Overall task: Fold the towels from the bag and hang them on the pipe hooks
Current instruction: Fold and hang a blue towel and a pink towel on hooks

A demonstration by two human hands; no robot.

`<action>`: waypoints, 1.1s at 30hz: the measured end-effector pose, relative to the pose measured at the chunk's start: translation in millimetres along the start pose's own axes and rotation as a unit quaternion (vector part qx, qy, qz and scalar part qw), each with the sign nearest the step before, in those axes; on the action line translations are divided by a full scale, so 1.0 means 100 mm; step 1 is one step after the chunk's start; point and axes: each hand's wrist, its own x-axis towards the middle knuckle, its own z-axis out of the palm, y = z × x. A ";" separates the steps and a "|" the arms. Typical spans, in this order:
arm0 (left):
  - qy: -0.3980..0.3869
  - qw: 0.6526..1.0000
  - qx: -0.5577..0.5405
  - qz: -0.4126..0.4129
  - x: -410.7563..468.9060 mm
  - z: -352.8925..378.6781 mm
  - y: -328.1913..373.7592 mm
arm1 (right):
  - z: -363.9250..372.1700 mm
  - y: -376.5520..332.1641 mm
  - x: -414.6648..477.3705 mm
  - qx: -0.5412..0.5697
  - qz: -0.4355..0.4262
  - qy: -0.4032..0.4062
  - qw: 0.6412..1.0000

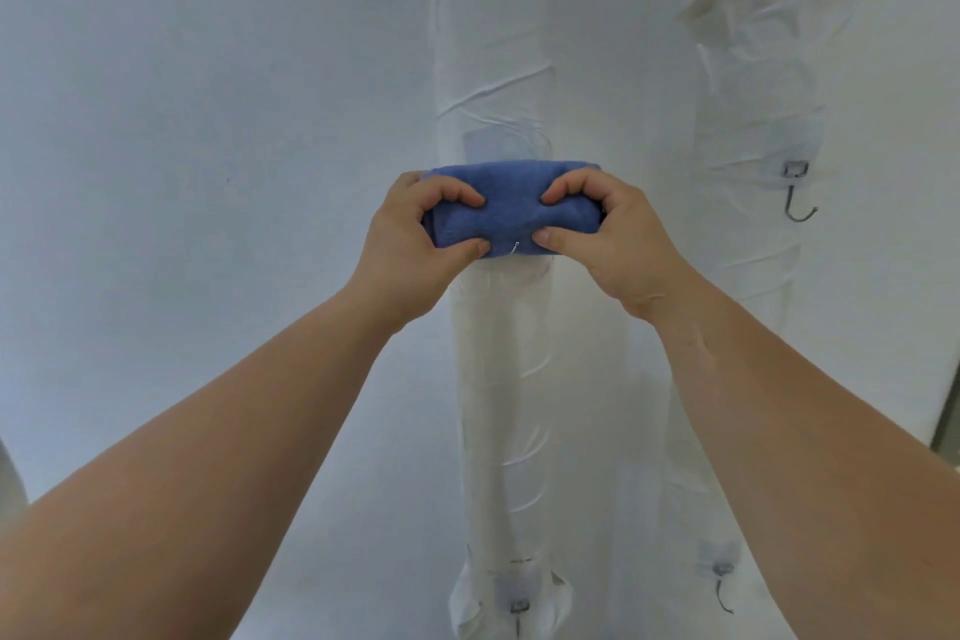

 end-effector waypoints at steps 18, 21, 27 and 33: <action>0.030 0.882 0.447 0.149 -0.07 0.23 -0.26 | 0.33 0.20 -0.04 -0.404 -0.096 0.109 0.903; 0.021 0.893 0.433 0.121 -0.06 0.28 -0.31 | 0.33 0.24 0.02 -0.428 -0.099 0.093 0.893; 0.021 0.911 0.391 0.126 -0.04 0.37 -0.45 | 0.31 0.40 0.09 -0.372 -0.120 0.083 0.917; 0.010 0.911 0.396 0.118 -0.07 0.35 -0.42 | 0.31 0.37 0.04 -0.365 -0.091 0.084 0.923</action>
